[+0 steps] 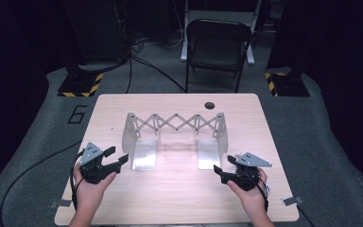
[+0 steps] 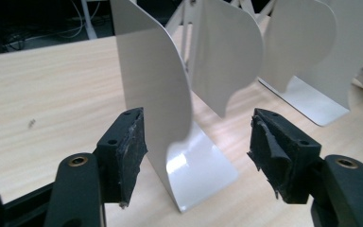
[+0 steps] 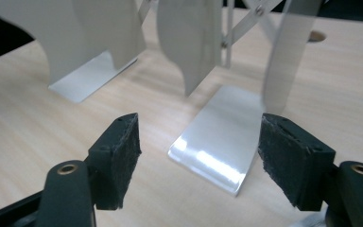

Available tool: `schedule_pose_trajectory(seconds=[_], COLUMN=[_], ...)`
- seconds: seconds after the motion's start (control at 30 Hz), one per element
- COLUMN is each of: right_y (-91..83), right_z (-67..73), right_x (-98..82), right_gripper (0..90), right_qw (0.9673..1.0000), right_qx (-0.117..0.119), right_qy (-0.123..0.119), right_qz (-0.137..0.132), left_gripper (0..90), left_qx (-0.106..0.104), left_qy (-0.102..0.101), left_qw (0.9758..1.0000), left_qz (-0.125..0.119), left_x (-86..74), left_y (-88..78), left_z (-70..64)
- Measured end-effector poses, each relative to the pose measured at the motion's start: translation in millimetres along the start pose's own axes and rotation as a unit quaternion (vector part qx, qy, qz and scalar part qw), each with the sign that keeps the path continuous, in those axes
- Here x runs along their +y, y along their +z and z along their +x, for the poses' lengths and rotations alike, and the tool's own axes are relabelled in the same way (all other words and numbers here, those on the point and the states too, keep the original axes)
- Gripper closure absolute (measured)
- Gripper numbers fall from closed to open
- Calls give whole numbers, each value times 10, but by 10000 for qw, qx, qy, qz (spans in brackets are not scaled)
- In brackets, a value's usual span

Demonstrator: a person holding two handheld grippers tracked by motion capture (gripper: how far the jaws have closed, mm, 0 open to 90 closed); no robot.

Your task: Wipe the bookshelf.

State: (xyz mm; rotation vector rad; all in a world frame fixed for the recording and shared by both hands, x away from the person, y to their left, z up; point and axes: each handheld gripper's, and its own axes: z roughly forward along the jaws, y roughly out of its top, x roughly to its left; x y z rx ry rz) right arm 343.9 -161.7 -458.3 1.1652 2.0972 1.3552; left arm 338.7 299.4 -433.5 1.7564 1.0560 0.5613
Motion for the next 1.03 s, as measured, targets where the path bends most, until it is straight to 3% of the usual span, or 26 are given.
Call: schedule_pose_trajectory(seconds=[0.1, 0.17, 0.3, 0.4, 0.53, 0.63, 0.83, 0.9, 0.93, 1.03], right_y=[-2, -14, 32, 83, 161, 211, 258, 259, 252, 251], right_z=[23, 27, -22, -41, -9, 13, -6, -14, -29, -32], right_x=[-49, -136, -239, -279, -333, -350, -363, -365, -371, -376], right_gripper=[288, 278, 278, 278, 278, 278, 279, 279, 279, 279], right_qw=[10000, 9997, 9999, 9999, 9997, 9994, 9990, 9991, 9991, 9991], right_qx=[51, 107, 102, 77, 123, 171, 80, 83, 29, 59], right_qy=[61, 228, 59, 92, 32, -88, -215, -196, -173, -152], right_qz=[1, -78, 17, 57, 195, 297, 393, 379, 389, 399], left_gripper=[350, 349, 348, 348, 348, 348, 350, 357, 370, 382], left_qx=[-100, -197, -226, -282, -370, -398, -502, -504, -622, -672], left_qy=[6, 173, 170, 63, 13, 178, 282, 213, 157, 146], left_qw=[9999, 9996, 9994, 9990, 9985, 9978, 9958, 9961, 9947, 9939], left_qz=[26, 51, 177, 346, 404, 509, 705, 698, 804, 859], left_x=[-68, -174, -340, -412, -449, -467, -479, -484, -479, -485], left_y=[-5, 7, 72, 127, 191, 274, 356, 369, 380, 406], left_z=[-56, -102, -74, -40, -38, -49, -59, -74, -89, -119])
